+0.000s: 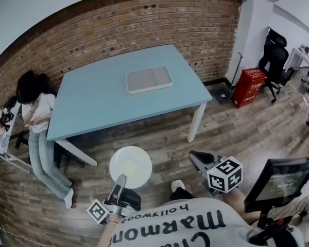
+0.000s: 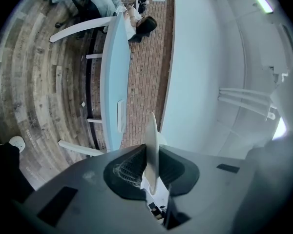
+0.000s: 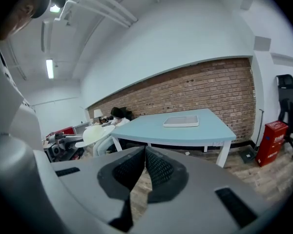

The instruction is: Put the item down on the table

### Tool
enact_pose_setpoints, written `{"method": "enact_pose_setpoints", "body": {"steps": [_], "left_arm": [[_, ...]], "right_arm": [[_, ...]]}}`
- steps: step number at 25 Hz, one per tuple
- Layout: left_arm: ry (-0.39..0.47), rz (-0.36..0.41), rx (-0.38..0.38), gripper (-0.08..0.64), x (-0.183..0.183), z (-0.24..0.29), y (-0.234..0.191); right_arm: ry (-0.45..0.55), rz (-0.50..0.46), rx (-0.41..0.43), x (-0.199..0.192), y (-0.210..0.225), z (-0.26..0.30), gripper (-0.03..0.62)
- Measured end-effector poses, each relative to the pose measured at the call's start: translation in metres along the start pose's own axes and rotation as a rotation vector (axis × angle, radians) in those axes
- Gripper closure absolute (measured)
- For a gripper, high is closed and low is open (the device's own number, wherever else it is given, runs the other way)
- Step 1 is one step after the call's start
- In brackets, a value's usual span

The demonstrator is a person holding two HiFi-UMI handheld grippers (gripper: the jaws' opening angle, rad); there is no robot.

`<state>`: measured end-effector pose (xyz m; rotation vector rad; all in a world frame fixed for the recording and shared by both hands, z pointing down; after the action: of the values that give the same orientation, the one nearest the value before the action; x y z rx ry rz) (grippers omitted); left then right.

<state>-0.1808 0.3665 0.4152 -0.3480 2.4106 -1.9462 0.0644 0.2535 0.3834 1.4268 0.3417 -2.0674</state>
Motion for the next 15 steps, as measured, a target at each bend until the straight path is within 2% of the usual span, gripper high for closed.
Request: {"method": "enact_pose_setpoints", "body": {"steps": [3,8,15], "left_arm": [[0.012,0.008,-0.002,0.522,0.004,0.017,0.001],[0.043,0.023,0.011,0.522,0.017,0.037,-0.002],[0.061,0.019,0.014,0.522,0.031,0.082,-0.011]], "right_arm": [[-0.007,-0.018,0.006,0.009,0.019,0.013,0.581],[-0.005,0.015,0.038,0.02,0.044,0.043,0.581],[-0.02,0.012,0.075,0.035,0.076,0.079,0.581]]}}
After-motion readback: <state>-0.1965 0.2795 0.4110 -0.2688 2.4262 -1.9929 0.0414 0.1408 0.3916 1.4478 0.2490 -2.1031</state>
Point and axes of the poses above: the fingertips, and each gripper's own axes: z forward along the fingers, y to its right, x out of its top, the point moved 2 cm from there along -z, backward along the fingers, and after that the axes turned 3 degrees about -z, right-handed, at the moved point
